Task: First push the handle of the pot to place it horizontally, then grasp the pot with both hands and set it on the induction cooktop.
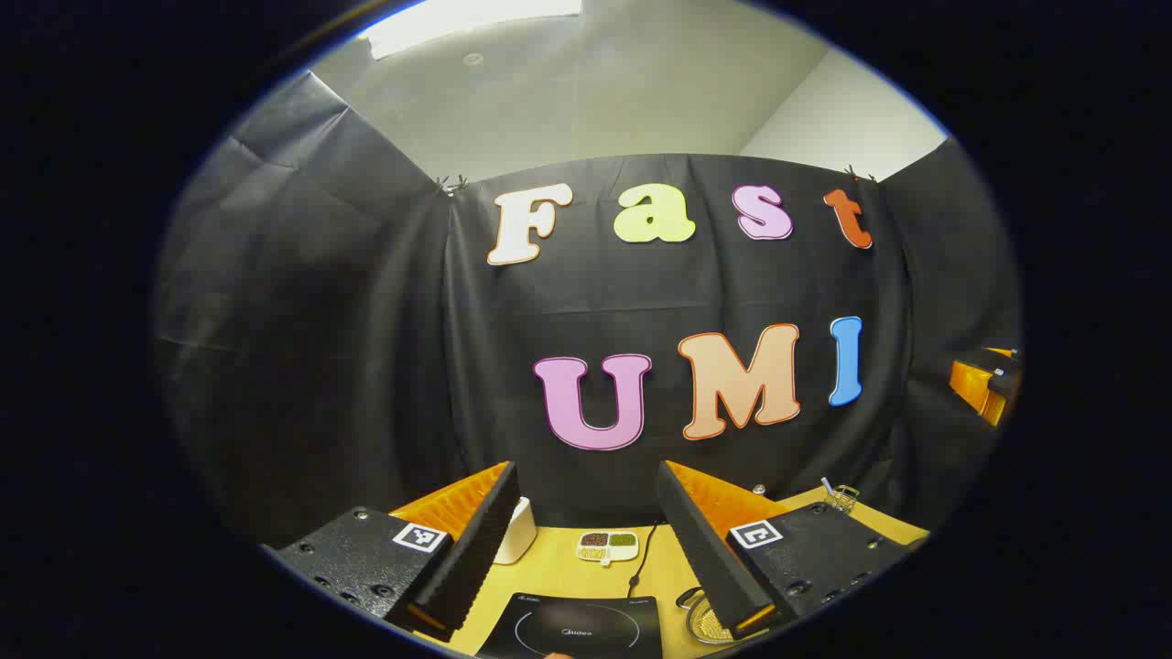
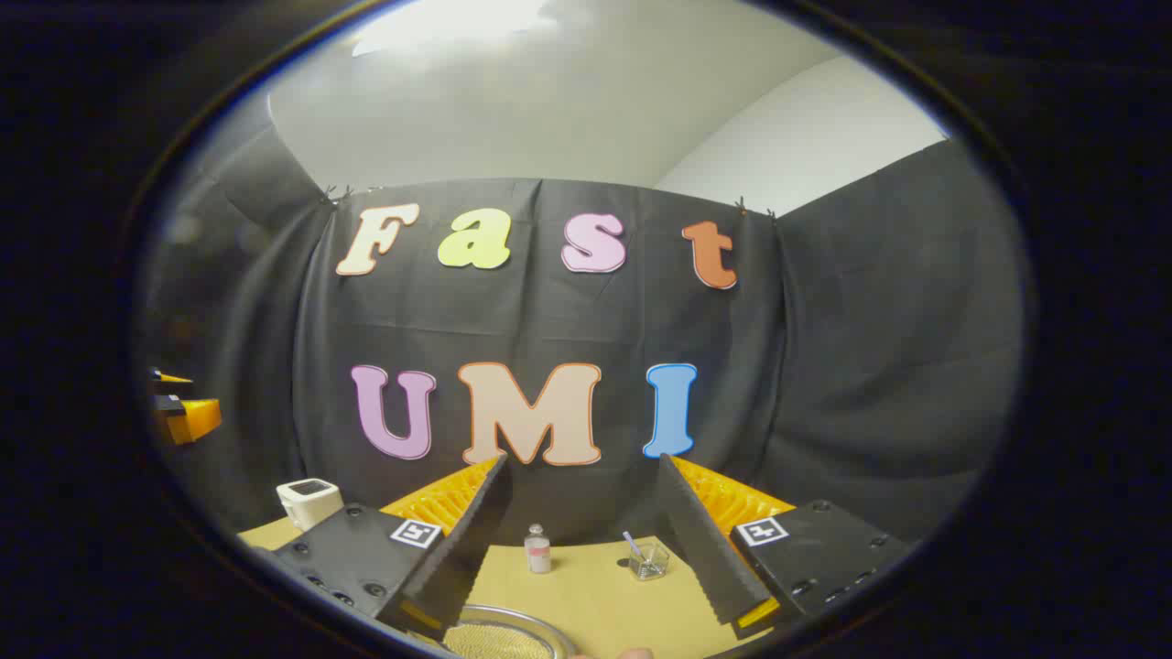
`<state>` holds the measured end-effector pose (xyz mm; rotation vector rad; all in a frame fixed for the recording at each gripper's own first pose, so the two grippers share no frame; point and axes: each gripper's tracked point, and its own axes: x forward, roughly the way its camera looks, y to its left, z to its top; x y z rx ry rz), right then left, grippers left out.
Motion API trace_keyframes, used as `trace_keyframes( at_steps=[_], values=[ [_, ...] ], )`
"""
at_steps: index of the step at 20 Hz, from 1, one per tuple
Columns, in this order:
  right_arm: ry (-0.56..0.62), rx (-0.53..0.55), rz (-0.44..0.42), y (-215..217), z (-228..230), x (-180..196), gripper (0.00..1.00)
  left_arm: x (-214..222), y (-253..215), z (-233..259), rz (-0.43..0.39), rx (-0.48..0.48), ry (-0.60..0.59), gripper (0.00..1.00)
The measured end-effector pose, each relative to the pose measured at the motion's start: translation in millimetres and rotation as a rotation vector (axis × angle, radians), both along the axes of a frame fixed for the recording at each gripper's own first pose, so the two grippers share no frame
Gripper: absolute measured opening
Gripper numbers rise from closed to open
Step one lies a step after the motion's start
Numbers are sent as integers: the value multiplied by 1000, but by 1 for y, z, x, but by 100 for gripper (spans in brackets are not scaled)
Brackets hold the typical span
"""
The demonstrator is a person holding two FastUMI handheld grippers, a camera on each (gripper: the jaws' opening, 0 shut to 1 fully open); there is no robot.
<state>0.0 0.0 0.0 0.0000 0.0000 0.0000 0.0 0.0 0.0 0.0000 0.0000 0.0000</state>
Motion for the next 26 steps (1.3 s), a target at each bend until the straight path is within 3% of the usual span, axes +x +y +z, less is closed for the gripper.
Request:
trace_keyframes(
  at_steps=[15, 18, 25, 26],
  values=[
    [14, -11, -13, -10, 2, -6, 97, -4, -19, 2, -25, -17, -6, 96],
    [34, -19, -6, -10, -4, -7, 82, -3, -20, -3, -24, -29, 8, 96],
    [90, -10, -9, -12, -29, -7, 10, -3, -23, -9, -27, -2, 22, 97],
    [108, 7, 14, -6, -36, -8, 10, -2, -24, -9, -28, 2, 20, 96]
  ],
)
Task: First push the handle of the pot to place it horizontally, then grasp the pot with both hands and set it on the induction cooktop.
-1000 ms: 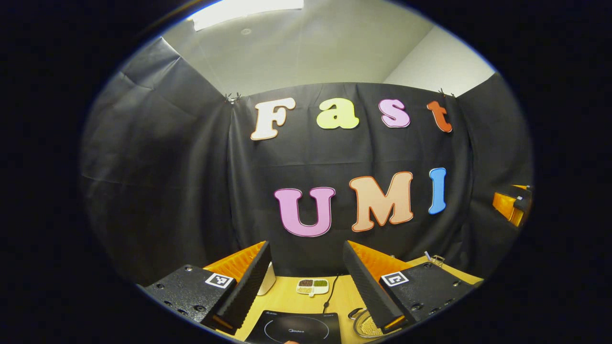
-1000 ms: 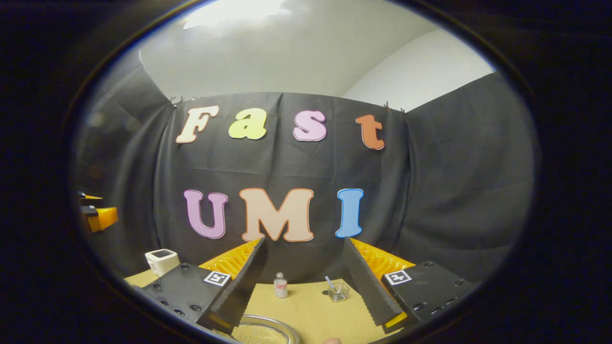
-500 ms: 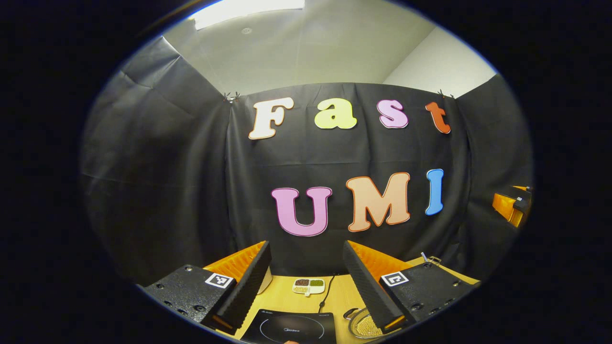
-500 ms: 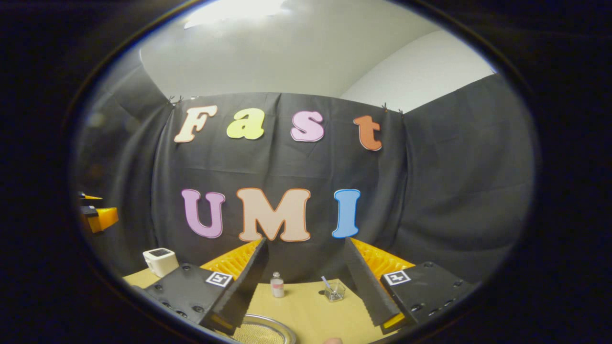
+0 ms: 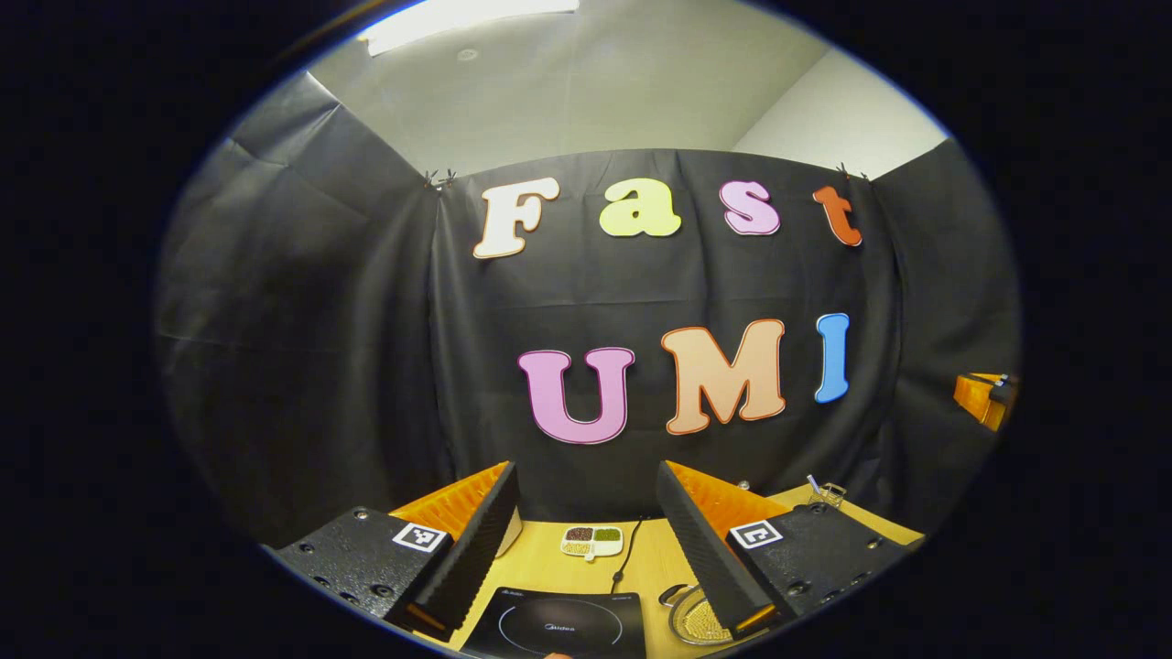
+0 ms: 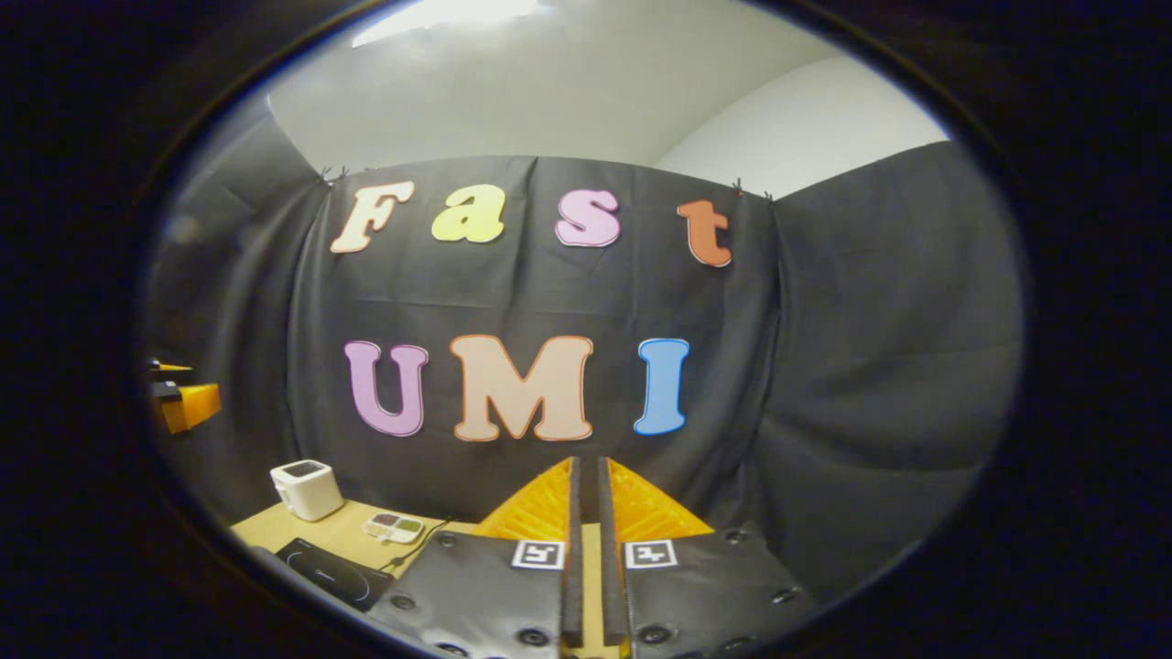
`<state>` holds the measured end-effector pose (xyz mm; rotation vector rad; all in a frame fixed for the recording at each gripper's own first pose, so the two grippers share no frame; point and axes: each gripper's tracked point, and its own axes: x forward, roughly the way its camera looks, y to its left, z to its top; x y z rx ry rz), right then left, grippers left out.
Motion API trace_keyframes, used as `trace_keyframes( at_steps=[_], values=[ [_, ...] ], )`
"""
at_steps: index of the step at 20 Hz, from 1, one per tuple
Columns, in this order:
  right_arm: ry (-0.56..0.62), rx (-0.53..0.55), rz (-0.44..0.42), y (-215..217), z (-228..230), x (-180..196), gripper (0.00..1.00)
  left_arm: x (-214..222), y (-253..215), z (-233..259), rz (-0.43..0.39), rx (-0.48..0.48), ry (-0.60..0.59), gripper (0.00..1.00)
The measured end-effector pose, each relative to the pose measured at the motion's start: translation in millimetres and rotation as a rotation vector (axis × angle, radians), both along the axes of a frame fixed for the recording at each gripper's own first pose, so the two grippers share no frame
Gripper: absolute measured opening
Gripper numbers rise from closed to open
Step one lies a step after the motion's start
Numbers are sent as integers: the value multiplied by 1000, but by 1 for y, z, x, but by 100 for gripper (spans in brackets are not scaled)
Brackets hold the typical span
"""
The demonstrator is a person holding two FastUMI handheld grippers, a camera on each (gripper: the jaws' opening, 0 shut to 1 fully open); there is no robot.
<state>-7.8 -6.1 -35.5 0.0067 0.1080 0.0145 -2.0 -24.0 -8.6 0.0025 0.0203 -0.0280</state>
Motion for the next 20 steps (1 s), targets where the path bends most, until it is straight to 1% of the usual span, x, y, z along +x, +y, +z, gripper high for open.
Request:
trace_keyframes(
  at_steps=[1, 2, 4, 5, 10, 13, 15, 16, 17, 20],
  values=[
    [15, 7, 5, -1, -6, 1, 0, 0, 0, 0, -2, 3, 0, 96],
    [28, 7, 6, -2, -11, 2, 5, 0, -1, 0, -3, 6, 1, 98],
    [48, 4, 11, -2, -20, 1, 17, 1, -2, 1, -5, 8, -3, 96],
    [57, 3, 16, 0, -25, 1, 12, 1, -2, 2, -5, 10, -4, 96],
    [135, -8, 61, 10, -60, -3, 12, 3, -3, 0, -2, 13, 0, 96],
    [207, -16, 87, 16, -92, -10, 12, 4, -1, 0, 3, 12, -2, 96],
    [253, -17, 101, 19, -113, -15, 12, 4, 1, 1, 9, 19, -1, 98],
    [279, -17, 109, 21, -124, -18, 12, 4, 1, -1, 12, 21, 0, 96],
    [305, -15, 116, 23, -135, -21, 7, 4, 2, -1, 14, 21, 2, 98],
    [406, -5, 136, 28, -173, -32, 9, 4, 4, -4, 22, 18, 10, 98]
  ],
)
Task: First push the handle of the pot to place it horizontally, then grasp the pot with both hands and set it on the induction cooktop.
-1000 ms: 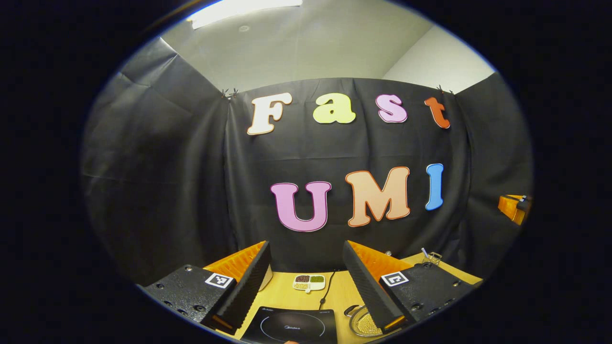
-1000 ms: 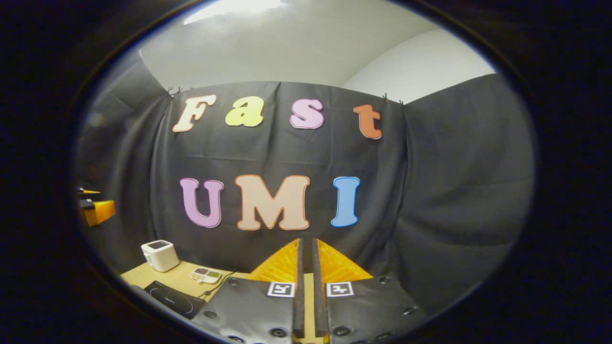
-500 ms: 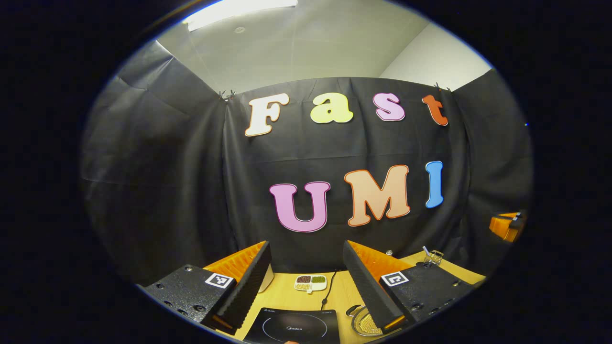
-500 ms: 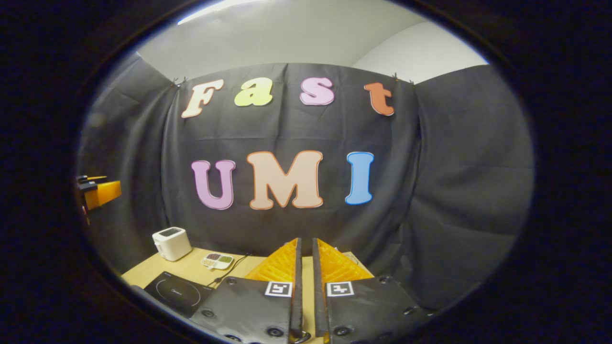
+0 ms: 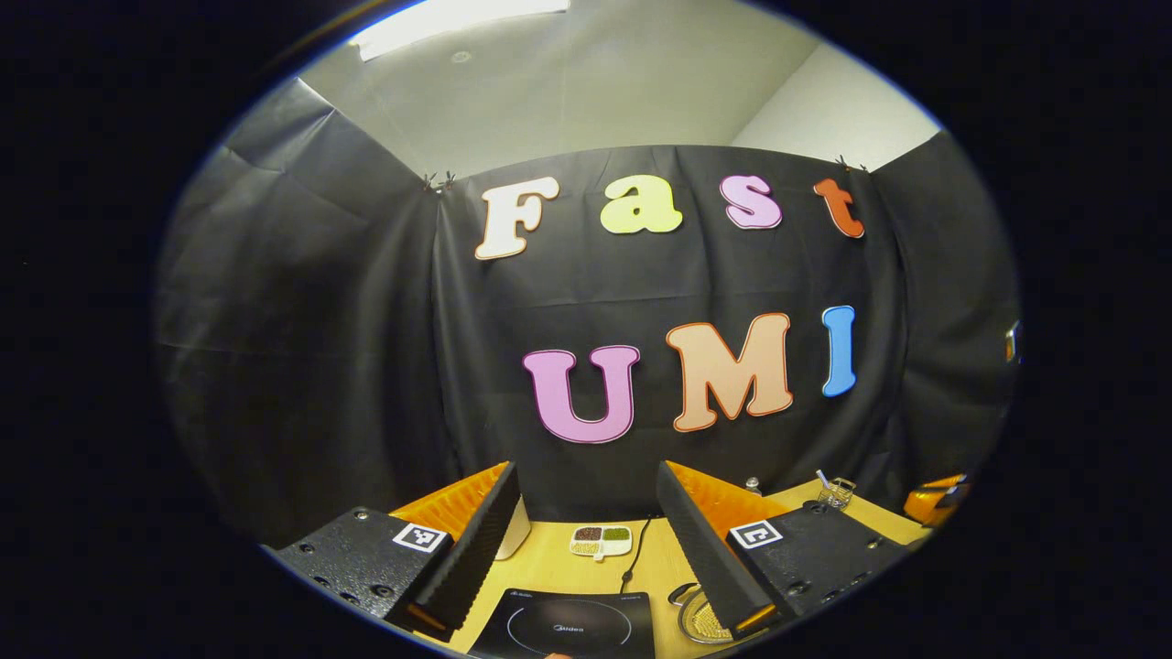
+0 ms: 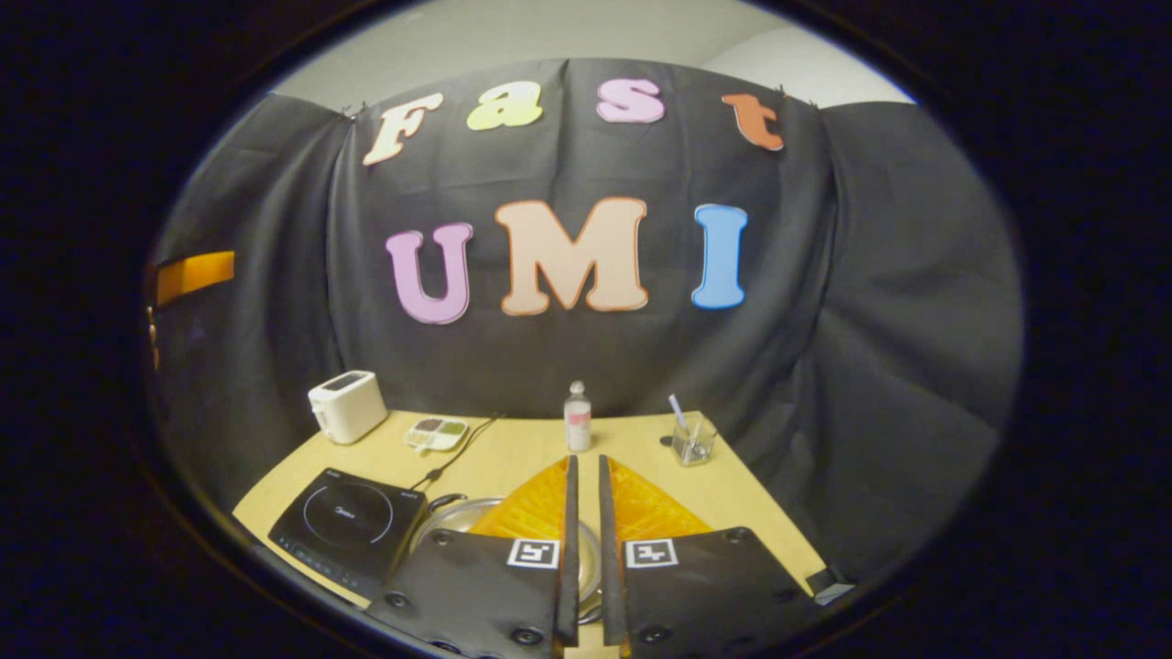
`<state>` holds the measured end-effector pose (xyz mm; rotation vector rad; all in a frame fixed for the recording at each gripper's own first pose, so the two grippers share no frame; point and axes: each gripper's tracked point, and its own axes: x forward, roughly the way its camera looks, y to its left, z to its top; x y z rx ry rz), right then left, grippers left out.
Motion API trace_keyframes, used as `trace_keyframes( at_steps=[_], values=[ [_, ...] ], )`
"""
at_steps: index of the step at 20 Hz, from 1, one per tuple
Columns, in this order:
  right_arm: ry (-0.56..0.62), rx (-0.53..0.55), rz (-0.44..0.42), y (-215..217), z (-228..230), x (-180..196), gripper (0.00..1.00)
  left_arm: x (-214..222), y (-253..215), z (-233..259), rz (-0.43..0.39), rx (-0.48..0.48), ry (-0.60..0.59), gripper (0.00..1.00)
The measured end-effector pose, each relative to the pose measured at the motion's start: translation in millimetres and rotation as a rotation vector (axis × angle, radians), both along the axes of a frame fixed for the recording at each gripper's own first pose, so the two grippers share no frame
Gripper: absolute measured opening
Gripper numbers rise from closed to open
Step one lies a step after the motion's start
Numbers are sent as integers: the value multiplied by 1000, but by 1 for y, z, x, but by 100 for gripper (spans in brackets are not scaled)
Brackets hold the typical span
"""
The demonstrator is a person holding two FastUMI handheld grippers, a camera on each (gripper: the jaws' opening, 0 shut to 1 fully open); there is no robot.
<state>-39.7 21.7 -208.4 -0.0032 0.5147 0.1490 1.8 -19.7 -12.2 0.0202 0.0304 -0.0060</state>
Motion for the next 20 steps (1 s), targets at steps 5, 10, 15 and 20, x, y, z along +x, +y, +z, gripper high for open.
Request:
trace_keyframes(
  at_steps=[5, 10, 15, 20],
  values=[
    [212, -27, 55, 10, -78, -38, 12, 1, 3, -7, 13, 0, 15, 96],
    [447, -43, 94, 15, -145, -84, 12, 0, 8, -17, 31, -1, 38, 96],
    [633, -90, 146, 16, -184, -120, 12, 0, 15, -24, 54, 1, 57, 96],
    [799, -93, 160, 18, -215, -143, 11, -1, 21, -33, 77, -15, 77, 97]
  ],
)
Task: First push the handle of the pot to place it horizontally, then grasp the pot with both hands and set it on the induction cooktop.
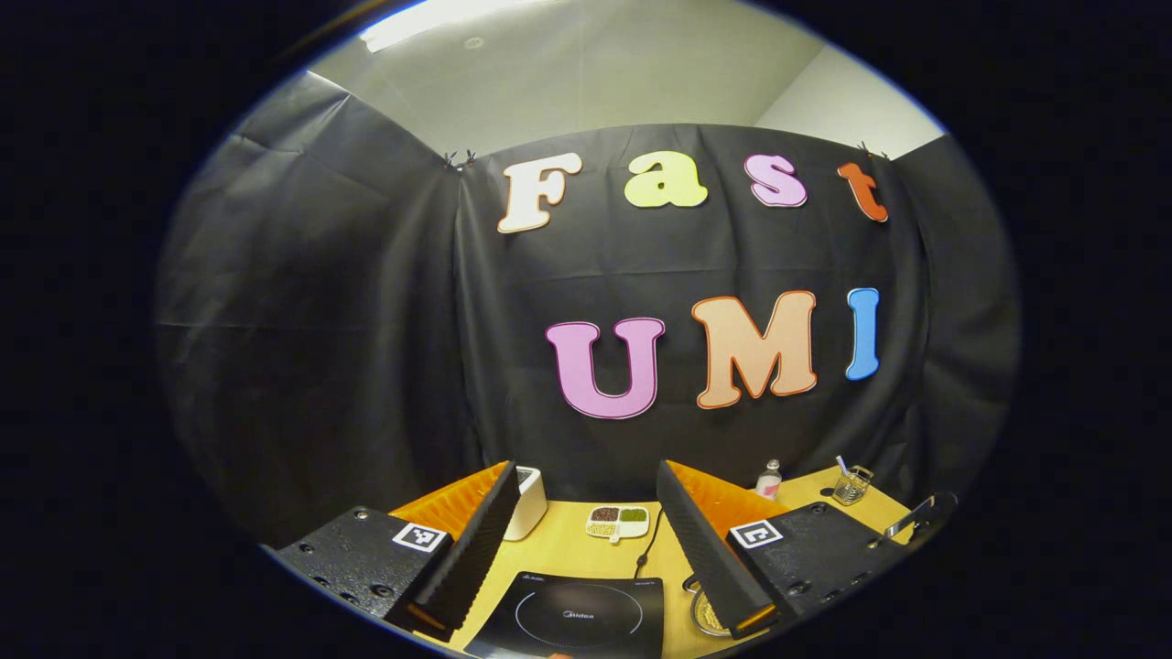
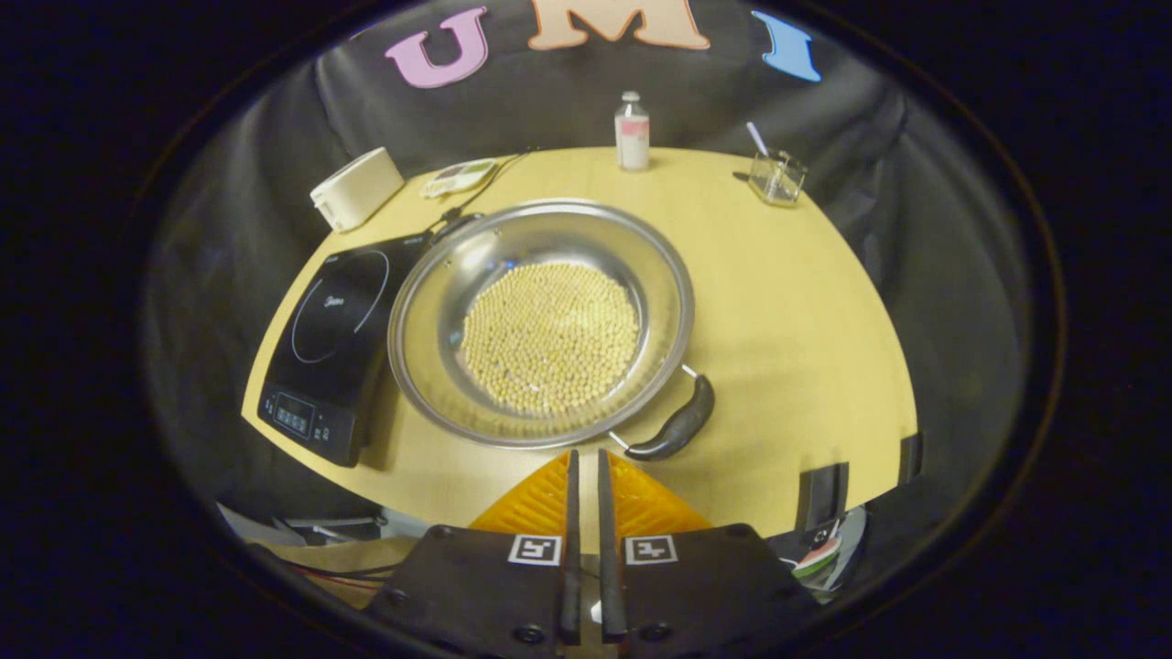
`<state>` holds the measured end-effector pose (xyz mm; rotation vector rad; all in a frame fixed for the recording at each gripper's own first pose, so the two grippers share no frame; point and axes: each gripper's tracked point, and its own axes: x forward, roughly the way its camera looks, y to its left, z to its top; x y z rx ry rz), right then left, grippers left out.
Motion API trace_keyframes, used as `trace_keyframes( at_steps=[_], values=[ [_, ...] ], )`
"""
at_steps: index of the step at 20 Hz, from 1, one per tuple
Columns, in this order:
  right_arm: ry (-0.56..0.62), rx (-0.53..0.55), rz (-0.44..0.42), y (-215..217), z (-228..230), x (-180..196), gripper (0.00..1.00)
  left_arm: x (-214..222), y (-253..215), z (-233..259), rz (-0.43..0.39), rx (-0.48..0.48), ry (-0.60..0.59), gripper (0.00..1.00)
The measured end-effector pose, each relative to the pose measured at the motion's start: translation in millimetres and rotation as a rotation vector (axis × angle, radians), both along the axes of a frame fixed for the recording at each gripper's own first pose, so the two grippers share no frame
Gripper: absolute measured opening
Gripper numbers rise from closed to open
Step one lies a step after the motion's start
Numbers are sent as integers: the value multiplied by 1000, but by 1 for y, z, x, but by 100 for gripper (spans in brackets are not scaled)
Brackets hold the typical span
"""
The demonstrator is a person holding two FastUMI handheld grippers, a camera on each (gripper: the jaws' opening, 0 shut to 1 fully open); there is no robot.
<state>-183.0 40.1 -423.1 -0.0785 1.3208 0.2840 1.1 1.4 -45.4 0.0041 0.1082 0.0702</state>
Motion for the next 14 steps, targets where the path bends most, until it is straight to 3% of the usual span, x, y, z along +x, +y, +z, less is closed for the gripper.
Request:
trace_keyframes(
  at_steps=[10, 11, 12, 13, 14],
  values=[
    [67, -21, -39, -14, -23, 14, 10, 2, 24, -20, 86, -28, 52, 97],
    [70, -12, -46, -14, -24, 16, 3, 2, 26, -21, 94, -29, 55, 97],
    [76, -10, -49, -14, -25, 19, 6, 3, 28, -21, 100, -29, 56, 97],
    [72, -16, -49, -16, -26, 23, 0, 3, 29, -21, 105, -29, 57, 97],
    [64, -29, -46, -20, -27, 28, 5, 4, 30, -22, 111, -29, 56, 97]
  ],
)
